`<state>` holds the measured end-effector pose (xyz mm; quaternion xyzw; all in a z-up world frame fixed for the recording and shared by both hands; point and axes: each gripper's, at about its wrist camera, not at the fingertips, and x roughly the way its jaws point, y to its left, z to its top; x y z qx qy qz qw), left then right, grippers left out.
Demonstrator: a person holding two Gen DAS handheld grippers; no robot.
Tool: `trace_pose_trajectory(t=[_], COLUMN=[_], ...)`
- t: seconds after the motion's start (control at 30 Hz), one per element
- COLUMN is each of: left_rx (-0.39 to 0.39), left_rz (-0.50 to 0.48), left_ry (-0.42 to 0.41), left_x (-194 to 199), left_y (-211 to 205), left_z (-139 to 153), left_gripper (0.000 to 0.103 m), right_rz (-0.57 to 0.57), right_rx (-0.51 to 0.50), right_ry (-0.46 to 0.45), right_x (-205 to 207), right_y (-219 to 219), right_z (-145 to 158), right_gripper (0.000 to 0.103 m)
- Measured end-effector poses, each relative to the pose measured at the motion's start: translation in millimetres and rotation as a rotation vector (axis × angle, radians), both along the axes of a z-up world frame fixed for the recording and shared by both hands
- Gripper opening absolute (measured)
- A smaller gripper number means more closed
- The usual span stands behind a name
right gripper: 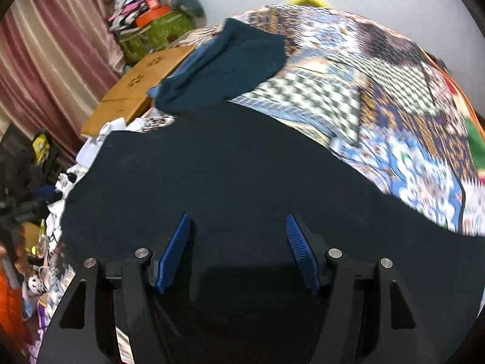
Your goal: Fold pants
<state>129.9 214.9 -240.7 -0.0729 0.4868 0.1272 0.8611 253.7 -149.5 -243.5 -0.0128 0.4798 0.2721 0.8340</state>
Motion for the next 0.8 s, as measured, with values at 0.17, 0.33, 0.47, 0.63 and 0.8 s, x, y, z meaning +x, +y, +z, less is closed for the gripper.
trace_pose_trajectory(t=[0.17, 0.33, 0.47, 0.63, 0.8], left_rx=[0.013, -0.025, -0.032, -0.061, -0.075], left_rz=[-0.086, -0.234, -0.38, -0.507, -0.579], left_ry=[-0.064, -0.08, -0.015, 0.03, 0.06], left_x=[28.4, 64.5, 88.4, 103.4, 115.3], left_y=[-30.7, -93.4, -152.5, -215.5, -259.1], left_z=[28.8, 34.6, 16.0, 1.9, -2.3], left_gripper=[0.085, 0.09, 0.09, 0.092, 0.1], right_rz=[-0.113, -0.245, -0.378, -0.535, -0.618], right_rx=[0.014, -0.095, -0.043, 0.032, 0.164], right_ry=[0.053, 0.054, 0.012, -0.015, 0.038], right_x=[-10.8, -33.5, -70.3, -116.0, -134.0], right_y=[-66.6, -119.1, -168.0, -215.9, -235.0], right_z=[-2.2, 1.1, 20.8, 37.7, 22.9], right_gripper=[0.065, 0.065, 0.065, 0.067, 0.067])
